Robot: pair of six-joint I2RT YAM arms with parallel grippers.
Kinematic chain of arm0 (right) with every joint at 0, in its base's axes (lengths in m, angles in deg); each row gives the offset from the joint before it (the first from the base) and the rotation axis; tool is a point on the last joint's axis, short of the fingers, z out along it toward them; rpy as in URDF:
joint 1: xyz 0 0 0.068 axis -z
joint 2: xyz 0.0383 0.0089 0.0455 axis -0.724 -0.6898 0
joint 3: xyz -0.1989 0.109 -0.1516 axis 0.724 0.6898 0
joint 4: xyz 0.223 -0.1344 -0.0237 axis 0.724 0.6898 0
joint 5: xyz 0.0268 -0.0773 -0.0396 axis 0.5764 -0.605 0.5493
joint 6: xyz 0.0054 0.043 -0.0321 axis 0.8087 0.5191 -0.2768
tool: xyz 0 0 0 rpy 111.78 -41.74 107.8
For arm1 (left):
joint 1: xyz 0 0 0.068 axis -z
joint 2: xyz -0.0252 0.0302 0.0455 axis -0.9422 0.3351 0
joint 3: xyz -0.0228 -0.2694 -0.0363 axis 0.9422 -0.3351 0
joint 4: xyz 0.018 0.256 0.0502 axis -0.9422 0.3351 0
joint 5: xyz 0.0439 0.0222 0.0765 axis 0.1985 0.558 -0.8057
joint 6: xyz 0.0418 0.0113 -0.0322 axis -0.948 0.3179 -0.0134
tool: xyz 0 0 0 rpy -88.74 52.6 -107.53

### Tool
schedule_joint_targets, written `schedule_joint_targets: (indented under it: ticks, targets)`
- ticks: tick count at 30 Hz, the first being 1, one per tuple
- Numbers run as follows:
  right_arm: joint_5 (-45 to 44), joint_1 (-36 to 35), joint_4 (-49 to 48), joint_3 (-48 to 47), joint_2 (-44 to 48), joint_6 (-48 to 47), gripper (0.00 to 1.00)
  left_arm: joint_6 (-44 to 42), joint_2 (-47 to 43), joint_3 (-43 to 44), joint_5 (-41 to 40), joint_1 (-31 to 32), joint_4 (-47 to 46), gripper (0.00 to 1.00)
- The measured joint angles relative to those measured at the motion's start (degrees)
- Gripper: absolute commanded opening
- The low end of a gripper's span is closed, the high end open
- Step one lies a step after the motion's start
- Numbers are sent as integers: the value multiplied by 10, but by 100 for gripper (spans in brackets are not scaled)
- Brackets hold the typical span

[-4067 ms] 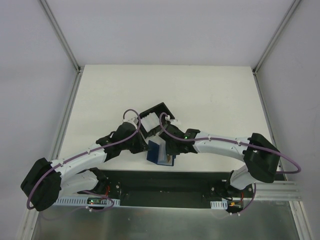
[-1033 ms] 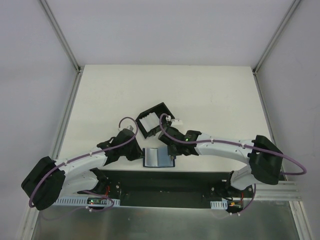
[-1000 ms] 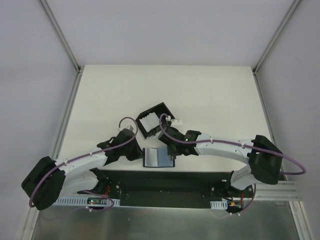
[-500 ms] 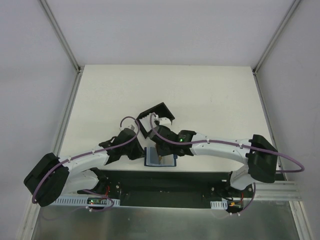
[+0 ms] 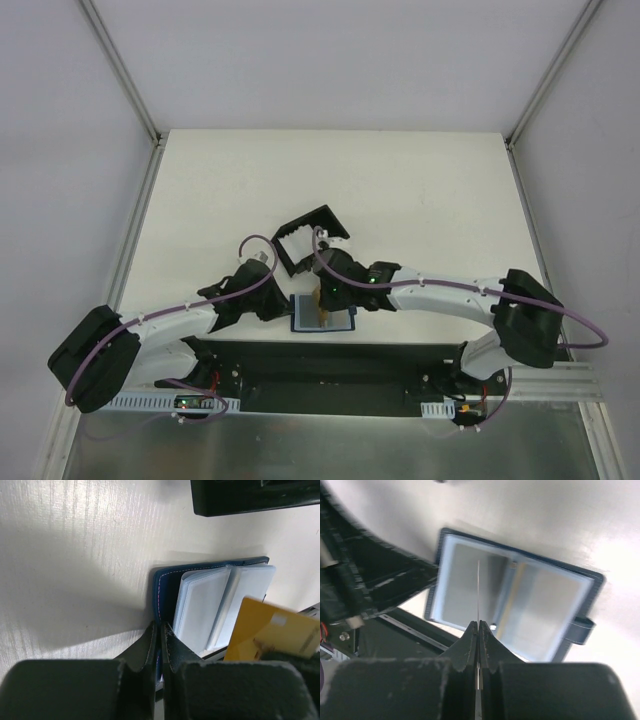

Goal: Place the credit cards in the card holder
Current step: Insert the credit card into the card holder.

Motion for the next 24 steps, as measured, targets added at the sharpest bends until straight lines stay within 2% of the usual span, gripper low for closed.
schedule_joint_targets:
  ticks: [4, 8, 19, 24]
  targets:
    - [10, 42, -43, 92, 57, 17, 0, 5, 0, -3, 0, 0, -5, 0]
    - [10, 49, -56, 137, 83, 31, 0, 6, 0, -3, 0, 0, -5, 0]
    - [-31, 52, -14, 139, 115, 41, 0, 6, 3, -3, 0, 0, -9, 0]
    - [-21, 52, -35, 139, 125, 40, 1, 6, 10, -3, 3, 0, -18, 0]
